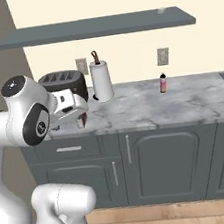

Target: Pick the yogurt and cereal from the counter and place them in the cabinets closest to them.

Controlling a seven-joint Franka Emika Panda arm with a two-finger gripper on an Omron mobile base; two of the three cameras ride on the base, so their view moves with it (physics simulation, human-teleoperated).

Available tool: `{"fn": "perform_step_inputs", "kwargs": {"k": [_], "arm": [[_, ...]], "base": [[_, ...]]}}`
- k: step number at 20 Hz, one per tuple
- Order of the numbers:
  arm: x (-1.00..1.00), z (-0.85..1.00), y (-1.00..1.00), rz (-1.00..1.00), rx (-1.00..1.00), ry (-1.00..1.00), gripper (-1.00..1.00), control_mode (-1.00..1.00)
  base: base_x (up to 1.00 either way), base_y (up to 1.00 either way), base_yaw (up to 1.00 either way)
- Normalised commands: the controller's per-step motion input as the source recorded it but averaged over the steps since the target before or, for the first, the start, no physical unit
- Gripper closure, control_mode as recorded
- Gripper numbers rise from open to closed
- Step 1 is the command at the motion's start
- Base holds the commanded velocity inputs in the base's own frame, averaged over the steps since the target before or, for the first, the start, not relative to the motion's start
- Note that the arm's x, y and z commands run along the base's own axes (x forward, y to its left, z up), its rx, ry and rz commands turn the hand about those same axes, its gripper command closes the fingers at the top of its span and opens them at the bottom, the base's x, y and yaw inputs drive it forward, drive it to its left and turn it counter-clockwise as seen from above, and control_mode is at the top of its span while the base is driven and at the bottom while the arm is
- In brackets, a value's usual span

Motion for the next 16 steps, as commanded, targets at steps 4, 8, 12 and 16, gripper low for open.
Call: {"fn": "perform_step_inputs", "kwargs": {"k": [4,8,12,16], "arm": [[0.00,0.00,0.00,0.00,0.00,0.00,-1.00,1.00],[0.00,0.00,0.00,0.00,0.00,0.00,-1.00,1.00],[0.00,0.00,0.00,0.00,0.00,0.00,-1.00,1.00],[0.00,0.00,0.00,0.00,0.00,0.00,-1.00,1.00]], "base": [[0.00,0.41,0.00],[0.00,0.35,0.00],[0.00,0.33,0.00],[0.01,0.19,0.00]]}}
